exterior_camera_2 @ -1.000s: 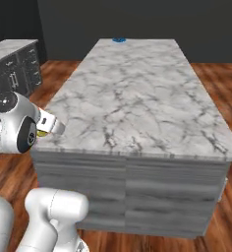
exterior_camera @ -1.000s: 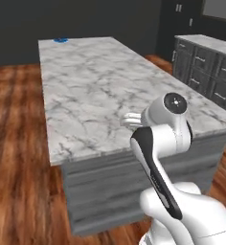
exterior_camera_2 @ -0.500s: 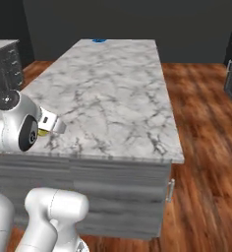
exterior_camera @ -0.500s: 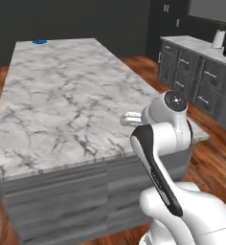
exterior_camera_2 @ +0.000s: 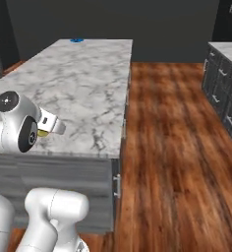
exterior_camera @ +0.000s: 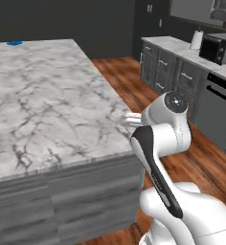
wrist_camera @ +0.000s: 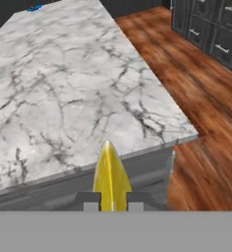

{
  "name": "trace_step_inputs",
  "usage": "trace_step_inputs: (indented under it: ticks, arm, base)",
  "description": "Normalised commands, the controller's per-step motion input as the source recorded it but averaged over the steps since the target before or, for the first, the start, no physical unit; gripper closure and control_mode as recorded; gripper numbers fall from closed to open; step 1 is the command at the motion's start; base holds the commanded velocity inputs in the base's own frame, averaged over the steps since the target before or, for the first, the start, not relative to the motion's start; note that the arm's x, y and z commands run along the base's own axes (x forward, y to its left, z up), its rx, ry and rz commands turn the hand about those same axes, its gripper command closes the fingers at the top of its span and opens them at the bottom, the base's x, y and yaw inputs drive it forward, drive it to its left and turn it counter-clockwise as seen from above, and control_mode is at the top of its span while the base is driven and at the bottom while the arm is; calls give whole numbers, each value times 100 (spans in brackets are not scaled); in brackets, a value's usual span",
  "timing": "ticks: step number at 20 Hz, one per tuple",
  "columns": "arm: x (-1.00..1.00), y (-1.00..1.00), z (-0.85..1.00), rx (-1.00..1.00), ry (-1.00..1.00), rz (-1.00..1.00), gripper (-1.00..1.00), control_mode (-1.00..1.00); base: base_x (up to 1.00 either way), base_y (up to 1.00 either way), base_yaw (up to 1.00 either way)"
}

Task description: Take the lemon wedge from the fridge and place it on the plate with fish on the dining counter.

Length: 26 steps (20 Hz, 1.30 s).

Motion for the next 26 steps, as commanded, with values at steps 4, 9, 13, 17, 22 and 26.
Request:
trace_step_inputs:
  ticks: [4, 9, 13, 17, 22, 26]
  arm:
    - [0, 0, 0, 0, 0, 0, 100, 100]
    - [0, 0, 0, 0, 0, 0, 100, 100]
    - [0, 0, 0, 0, 0, 0, 100, 100]
    - [0, 0, 0, 0, 0, 0, 100, 100]
    - [0, 0, 0, 0, 0, 0, 100, 100]
    - [0, 0, 0, 0, 0, 0, 100, 100]
  base:
    - [0, -100, -3]
    - [8, -100, -4]
    - [9, -100, -4]
    - [32, -100, -2]
    - [100, -100, 1]
    - [100, -89, 7]
